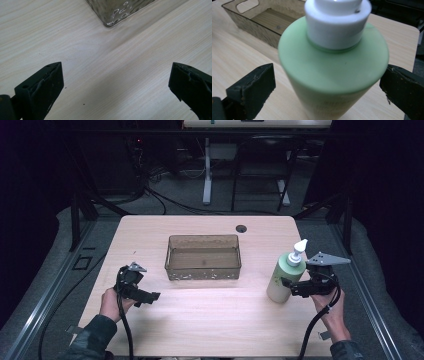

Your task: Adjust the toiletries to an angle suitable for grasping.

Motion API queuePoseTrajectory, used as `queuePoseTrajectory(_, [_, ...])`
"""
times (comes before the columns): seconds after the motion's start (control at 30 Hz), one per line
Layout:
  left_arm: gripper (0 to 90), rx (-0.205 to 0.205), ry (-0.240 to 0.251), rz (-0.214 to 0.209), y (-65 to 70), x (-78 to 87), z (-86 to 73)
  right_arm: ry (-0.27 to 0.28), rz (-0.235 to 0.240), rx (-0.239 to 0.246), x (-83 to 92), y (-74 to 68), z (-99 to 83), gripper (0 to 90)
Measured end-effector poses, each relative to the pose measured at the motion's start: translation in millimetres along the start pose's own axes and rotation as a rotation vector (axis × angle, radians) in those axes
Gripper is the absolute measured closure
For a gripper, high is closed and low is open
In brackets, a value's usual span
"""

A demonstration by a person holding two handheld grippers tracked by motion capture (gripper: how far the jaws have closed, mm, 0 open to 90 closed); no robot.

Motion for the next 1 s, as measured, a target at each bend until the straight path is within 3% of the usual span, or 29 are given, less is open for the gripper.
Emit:
queuePoseTrajectory(0.1, [0.0,0.007,0.004,-0.002,0.6,1.3,-0.1,0.012,0.0,0.0,-2.5,1.2,4.3,2.2])
queuePoseTrajectory(0.13, [0.0,0.006,0.005,-0.003,1.3,2.0,-0.2,0.013,-0.012,0.011,-2.9,0.0,6.6,10.6])
queuePoseTrajectory(0.17, [0.0,0.003,0.008,-0.003,1.7,2.7,-0.2,0.013,-0.029,0.014,-2.1,0.7,7.0,11.5])
queuePoseTrajectory(0.47, [0.0,-0.001,0.022,0.001,1.8,3.5,2.0,0.011,-0.037,-0.003,-2.2,-1.9,6.2,12.0])
queuePoseTrajectory(0.8, [0.0,-0.016,0.025,0.005,3.6,2.9,3.7,0.007,-0.073,-0.036,-10.9,-24.3,8.2,12.0])
queuePoseTrajectory(1.0, [0.0,-0.034,0.027,0.005,6.2,2.7,5.1,-0.001,-0.068,-0.039,-16.1,-34.4,9.8,12.0])
Point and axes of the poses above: each handheld gripper's, and its own axes: x roughly backward along the jaws, z roughly out of its top, y roughly to its right, the point moved 8 cm from there along -x, roughly forward along the jaws, and after that the axes turned 15 degrees about z, right-handed, at the moved point
